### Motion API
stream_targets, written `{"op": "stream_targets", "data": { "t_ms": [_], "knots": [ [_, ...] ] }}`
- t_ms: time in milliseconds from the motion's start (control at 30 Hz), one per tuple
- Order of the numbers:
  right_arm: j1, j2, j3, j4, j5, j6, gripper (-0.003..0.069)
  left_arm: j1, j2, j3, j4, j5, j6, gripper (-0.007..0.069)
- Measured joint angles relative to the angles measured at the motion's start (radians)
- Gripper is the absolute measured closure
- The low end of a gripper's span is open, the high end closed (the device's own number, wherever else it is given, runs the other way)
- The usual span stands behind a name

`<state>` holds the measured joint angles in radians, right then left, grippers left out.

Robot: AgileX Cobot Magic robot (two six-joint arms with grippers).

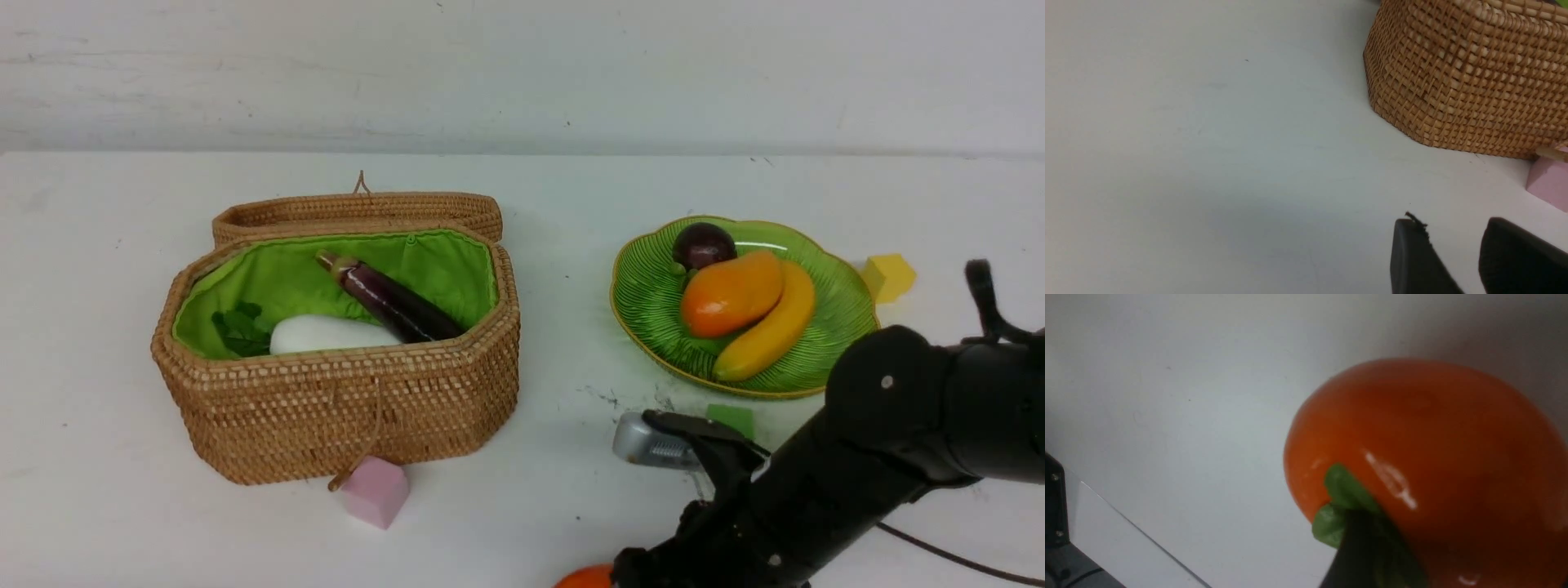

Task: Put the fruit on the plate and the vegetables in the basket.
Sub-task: Grab a tomato with your right arm and place it on the plate on the right.

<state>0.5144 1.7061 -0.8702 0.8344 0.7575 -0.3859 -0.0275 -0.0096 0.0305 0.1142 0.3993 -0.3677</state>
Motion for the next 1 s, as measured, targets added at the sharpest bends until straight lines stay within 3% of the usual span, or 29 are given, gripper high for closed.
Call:
{"op": "stream_targets", "data": {
  "t_ms": [100,333,633,733,1000],
  "knots": [
    [0.000,0.004,-0.001,0.008,0.006,-0.032,0.0155,0.000,0.000,0.000,0.000,0.000,0.000,0.0386],
    [-0.036,0.004,-0.051,-0.010,0.011,-0.070,0.0156,0.000,0.000,0.000,0.000,0.000,0.000,0.0386],
    [-0.282,0.030,-0.373,0.064,0.009,-0.069,0.0156,0.000,0.000,0.000,0.000,0.000,0.000,0.0386],
    [-0.373,0.125,-0.538,0.072,0.018,-0.039,0.0156,0.000,0.000,0.000,0.000,0.000,0.000,0.0386],
    [-0.401,0.313,-0.753,0.043,0.043,0.097,0.0156,0.000,0.000,0.000,0.000,0.000,0.000,0.0386]
  ]
}}
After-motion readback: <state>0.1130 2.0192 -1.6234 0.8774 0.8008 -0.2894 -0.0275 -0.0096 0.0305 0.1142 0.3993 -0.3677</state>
